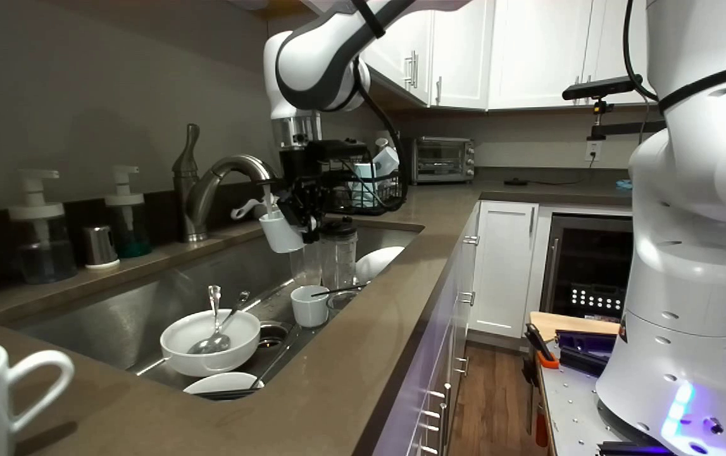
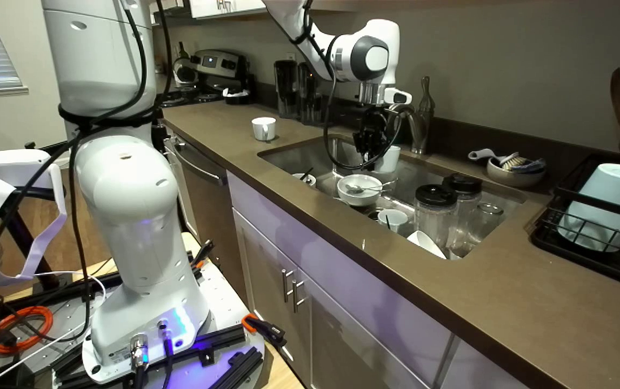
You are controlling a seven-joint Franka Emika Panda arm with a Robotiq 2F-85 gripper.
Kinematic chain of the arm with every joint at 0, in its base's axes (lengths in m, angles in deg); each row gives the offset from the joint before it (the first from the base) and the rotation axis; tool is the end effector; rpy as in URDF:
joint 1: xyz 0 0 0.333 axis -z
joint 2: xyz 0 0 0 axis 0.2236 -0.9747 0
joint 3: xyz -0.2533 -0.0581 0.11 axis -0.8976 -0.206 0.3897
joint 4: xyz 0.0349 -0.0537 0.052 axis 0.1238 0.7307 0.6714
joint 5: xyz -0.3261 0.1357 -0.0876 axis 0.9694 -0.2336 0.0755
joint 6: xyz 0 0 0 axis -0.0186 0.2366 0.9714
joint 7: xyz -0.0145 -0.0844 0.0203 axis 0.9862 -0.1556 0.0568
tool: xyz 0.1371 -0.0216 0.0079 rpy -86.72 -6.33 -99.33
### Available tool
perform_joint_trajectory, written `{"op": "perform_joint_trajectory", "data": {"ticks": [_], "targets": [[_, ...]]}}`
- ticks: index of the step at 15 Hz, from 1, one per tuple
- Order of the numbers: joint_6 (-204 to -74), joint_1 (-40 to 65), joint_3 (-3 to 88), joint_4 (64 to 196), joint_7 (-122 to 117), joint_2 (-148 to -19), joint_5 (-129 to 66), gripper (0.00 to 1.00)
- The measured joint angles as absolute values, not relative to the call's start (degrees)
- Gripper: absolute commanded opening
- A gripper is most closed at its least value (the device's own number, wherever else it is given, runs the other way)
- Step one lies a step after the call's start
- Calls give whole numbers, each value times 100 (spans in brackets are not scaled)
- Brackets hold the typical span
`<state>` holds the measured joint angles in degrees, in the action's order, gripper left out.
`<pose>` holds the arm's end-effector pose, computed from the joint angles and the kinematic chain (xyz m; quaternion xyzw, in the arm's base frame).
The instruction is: Take the white mug from the left side of the sink, fill it with water, and place it on the right side on the sink
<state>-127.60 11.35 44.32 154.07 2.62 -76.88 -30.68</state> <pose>0.5434 -0.0132 0.3098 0.9964 -0.0720 -0.0272 0.0342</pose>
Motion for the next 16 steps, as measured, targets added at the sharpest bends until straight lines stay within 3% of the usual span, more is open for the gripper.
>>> {"op": "perform_joint_trajectory", "data": {"ticks": [10, 11, 16], "targets": [[-12760, 1135, 4432, 15407, 262, -7694, -3068, 16], [-12760, 1135, 4432, 15407, 262, -7695, -3068, 7], [-12747, 1130, 4443, 15481, 262, -7781, -3068, 7]]}}
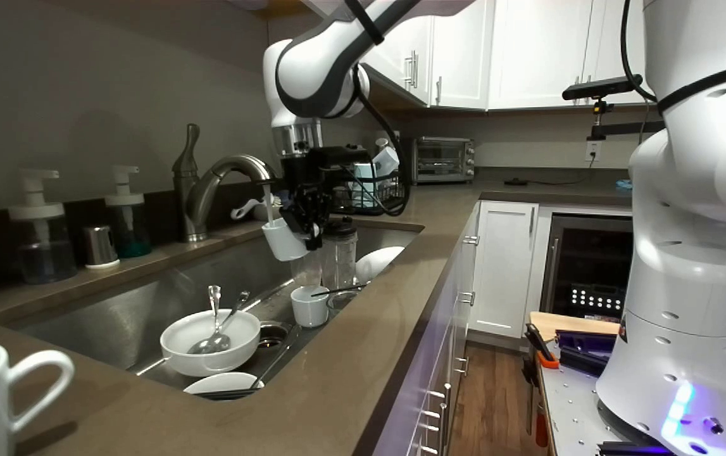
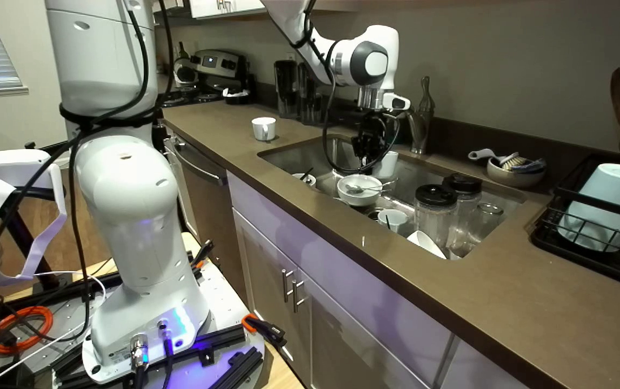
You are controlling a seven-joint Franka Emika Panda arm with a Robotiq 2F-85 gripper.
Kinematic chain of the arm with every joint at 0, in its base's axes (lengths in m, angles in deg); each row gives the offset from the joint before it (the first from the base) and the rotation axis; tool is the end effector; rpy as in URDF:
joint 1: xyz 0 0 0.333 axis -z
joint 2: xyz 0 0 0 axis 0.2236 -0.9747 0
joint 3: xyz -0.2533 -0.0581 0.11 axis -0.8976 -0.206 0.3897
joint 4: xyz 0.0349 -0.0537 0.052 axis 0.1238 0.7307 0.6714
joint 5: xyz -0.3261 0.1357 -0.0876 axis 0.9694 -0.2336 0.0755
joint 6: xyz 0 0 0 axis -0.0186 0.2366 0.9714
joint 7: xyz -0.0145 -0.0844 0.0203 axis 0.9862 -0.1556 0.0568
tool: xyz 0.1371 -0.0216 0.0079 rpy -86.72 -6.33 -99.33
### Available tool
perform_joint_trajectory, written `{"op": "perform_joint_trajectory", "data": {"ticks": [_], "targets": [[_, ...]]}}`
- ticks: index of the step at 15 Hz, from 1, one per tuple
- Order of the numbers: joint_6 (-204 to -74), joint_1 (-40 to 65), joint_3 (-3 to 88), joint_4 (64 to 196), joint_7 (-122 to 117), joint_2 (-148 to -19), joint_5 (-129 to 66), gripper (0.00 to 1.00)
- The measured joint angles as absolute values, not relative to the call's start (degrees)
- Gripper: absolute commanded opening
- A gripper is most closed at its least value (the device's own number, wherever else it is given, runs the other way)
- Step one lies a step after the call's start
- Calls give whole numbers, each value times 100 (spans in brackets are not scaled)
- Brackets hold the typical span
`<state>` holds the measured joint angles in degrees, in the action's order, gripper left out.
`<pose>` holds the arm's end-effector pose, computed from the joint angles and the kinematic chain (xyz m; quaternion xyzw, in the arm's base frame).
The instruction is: Take the white mug from the left side of the sink, fill it with water, and place it on the right side on the sink
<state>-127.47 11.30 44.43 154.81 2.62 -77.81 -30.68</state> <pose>0.5388 -0.0117 0.2956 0.9960 -0.0702 -0.0428 0.0353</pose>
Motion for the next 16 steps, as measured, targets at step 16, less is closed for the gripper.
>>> {"op": "perform_joint_trajectory", "data": {"ticks": [16], "targets": [[-13011, 1045, 4533, 17569, 1547, -6458, -2758, 7]]}}
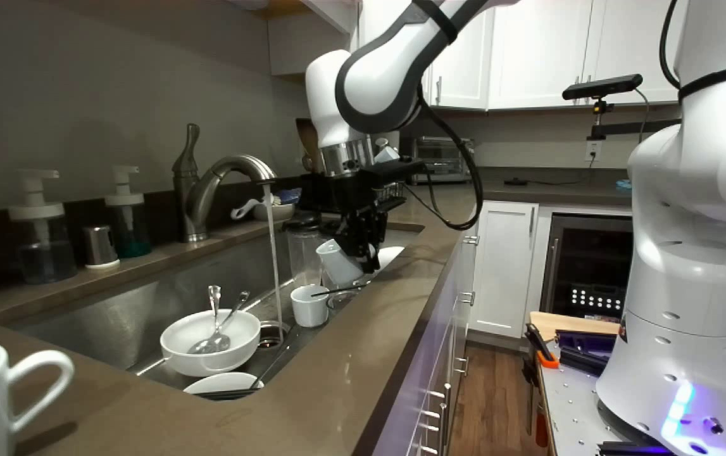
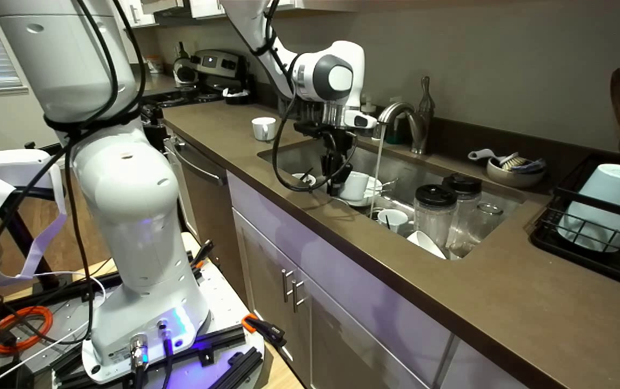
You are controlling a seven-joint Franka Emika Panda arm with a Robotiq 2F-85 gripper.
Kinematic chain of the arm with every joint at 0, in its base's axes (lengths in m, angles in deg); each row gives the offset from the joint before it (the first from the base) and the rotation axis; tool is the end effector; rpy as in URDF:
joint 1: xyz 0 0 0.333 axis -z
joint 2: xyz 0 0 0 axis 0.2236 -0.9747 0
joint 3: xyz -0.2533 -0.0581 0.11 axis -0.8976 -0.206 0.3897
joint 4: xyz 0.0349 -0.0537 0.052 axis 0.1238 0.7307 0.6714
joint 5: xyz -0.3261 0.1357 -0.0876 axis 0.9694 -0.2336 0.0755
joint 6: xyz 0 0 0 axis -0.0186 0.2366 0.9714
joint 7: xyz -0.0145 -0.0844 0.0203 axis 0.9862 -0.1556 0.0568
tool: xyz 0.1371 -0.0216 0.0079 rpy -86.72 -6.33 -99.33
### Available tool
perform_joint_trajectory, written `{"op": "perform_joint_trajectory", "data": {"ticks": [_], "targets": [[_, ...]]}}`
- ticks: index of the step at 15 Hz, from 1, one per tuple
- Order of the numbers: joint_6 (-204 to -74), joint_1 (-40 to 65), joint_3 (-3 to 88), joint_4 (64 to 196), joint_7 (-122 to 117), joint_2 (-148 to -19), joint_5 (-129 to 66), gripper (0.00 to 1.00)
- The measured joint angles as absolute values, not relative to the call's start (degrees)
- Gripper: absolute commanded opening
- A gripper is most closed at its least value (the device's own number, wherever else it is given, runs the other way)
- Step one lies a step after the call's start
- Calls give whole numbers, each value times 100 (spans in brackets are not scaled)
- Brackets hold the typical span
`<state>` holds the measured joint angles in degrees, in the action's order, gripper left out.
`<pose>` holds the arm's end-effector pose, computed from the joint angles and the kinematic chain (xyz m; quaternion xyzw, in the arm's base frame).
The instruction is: Take the white mug from the left side of the sink, fill it with water, and place it on the right side on the sink
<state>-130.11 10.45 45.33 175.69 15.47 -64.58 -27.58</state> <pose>0.4393 0.0001 0.2707 0.9842 -0.1459 -0.0776 0.0632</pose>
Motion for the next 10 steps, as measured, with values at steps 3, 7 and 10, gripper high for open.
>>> {"op": "perform_joint_trajectory", "data": {"ticks": [3, 7, 10], "targets": [[-13247, 1131, 4533, 17919, 1825, -6087, -2492, 7], [-13427, 1359, 4530, 18060, 1932, -5836, -2256, 7], [-13501, 1568, 4512, 18055, 1931, -5713, -2211, 7]]}}
